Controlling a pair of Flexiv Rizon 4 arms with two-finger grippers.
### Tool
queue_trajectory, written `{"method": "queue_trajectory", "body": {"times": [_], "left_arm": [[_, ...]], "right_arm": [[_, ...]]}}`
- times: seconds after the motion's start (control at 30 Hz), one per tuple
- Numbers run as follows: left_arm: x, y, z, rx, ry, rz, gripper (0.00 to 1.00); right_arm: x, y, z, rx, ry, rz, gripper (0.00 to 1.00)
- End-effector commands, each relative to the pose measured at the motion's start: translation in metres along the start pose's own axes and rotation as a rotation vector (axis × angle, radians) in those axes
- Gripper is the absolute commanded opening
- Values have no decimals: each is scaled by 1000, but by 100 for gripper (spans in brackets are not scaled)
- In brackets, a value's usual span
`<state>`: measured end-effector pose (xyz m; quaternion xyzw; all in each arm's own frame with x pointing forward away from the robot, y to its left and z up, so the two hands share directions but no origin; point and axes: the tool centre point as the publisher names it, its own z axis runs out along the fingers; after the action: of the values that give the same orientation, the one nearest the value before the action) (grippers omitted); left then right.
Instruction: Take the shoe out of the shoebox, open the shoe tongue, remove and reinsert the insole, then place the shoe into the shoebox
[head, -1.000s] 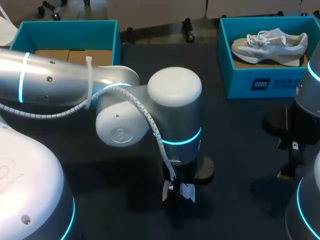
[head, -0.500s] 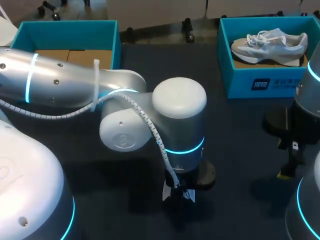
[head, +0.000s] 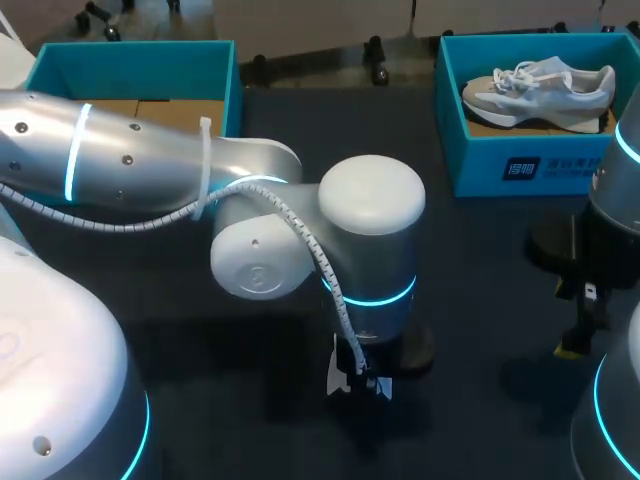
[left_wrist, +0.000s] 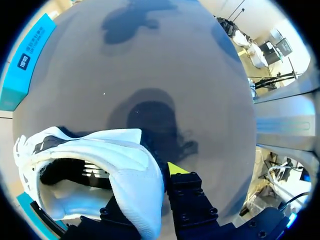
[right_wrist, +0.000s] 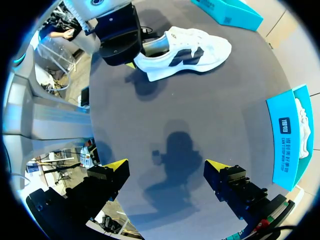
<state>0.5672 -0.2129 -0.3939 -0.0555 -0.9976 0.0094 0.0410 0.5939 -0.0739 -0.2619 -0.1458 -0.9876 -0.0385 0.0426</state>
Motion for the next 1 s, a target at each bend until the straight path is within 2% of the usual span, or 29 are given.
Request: {"method": "queue_trajectory", "body": {"times": [0.03,0.3,0.57,0.8,1.0], "left_arm": [[0,5,-8,2,-16,-4,0],[-3,18,-40,16,-30,14,0],[-14,44,-96,27,2,70,0],[-37,66,-137,-7,23,97,0],[-60,87,-173,8,36,114,0]], "right_arm": [[0,0,1,-1,-1,-1,100],[0,0,1,-1,-1,-1,100],[0,0,1,-1,-1,-1,100],[0,0,1,-1,-1,-1,100],[0,0,1,-1,-1,-1,100]]}}
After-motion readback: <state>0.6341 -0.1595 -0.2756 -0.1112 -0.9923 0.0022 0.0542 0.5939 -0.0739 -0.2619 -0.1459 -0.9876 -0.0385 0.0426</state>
